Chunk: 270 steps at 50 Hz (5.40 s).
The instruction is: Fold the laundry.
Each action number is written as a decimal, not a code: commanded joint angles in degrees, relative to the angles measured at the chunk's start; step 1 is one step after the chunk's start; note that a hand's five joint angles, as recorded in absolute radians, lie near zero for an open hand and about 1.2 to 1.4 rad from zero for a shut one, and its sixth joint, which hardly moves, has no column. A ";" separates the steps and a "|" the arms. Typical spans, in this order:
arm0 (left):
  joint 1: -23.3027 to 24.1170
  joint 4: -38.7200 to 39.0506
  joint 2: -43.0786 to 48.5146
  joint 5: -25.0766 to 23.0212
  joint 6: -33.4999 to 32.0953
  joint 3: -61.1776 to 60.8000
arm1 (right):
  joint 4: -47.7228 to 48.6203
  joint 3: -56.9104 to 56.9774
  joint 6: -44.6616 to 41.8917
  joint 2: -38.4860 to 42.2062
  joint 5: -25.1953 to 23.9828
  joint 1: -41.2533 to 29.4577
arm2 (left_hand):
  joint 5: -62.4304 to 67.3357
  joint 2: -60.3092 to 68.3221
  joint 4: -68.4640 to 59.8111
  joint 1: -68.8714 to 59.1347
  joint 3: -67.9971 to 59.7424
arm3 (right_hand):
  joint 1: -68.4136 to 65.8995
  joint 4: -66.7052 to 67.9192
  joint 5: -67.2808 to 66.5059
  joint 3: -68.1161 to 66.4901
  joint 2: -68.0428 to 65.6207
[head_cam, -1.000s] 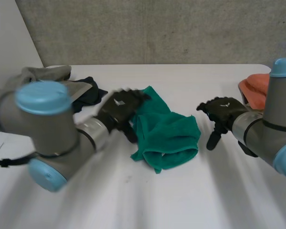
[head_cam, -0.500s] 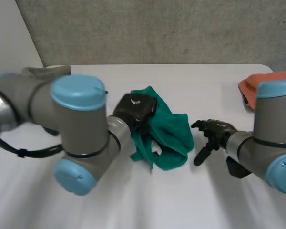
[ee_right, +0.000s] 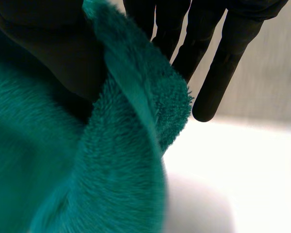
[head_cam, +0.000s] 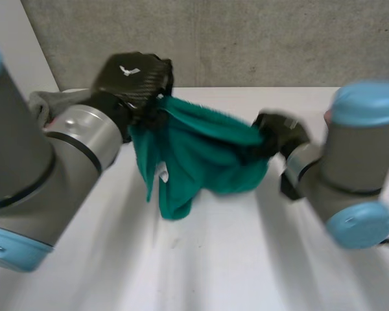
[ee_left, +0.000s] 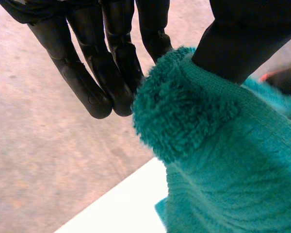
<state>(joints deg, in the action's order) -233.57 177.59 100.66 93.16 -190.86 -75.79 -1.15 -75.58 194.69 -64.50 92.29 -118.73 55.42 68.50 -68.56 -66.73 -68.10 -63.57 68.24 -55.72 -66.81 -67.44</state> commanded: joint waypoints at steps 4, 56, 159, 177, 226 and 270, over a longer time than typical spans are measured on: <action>-6.81 2.14 -3.19 -2.72 -2.67 -8.31 | -17.87 12.46 -31.97 -6.62 -17.58 6.67 | 14.58 11.50 -11.44 -13.27 -11.90 | -16.43 11.76 -14.28 -13.19 -12.56; -11.56 4.78 10.69 -5.36 -2.32 -16.67 | 6.59 -34.63 -35.95 -7.84 -12.67 16.08 | 14.58 11.50 -11.44 -13.27 -11.90 | 30.53 -35.20 32.68 33.77 34.40; -26.07 17.90 1.16 -13.27 -13.82 -31.43 | -20.23 -11.87 -52.78 -7.99 -22.94 28.38 | 14.58 11.50 -11.44 -13.27 -11.90 | -16.43 11.76 -14.28 -13.19 -12.56; -21.41 -24.15 1.80 -11.00 -36.16 -25.66 | -47.20 -8.54 -83.35 -5.29 -14.33 30.15 | 14.58 11.50 -11.44 -13.27 -11.90 | -16.43 11.76 -14.28 -13.19 -12.56; -19.65 28.07 5.95 -13.27 -18.58 -13.05 | -13.17 8.10 -43.24 -3.70 -14.33 23.90 | 14.58 11.50 -11.44 -13.27 -11.90 | -16.43 11.76 -14.28 -13.19 -12.56; -11.74 6.27 30.45 -11.60 -42.40 8.52 | -7.13 -1.85 -61.80 6.49 -12.32 30.67 | 14.58 11.50 -11.44 -13.27 -11.90 | -16.43 11.76 -14.28 -13.19 -12.56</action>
<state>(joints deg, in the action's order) -246.33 179.59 121.38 81.35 -233.22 -79.90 -17.05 -79.53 130.82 -61.21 77.81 -86.38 56.43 68.67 -68.58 -66.86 -68.17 -64.32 68.52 -58.74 -68.19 -67.52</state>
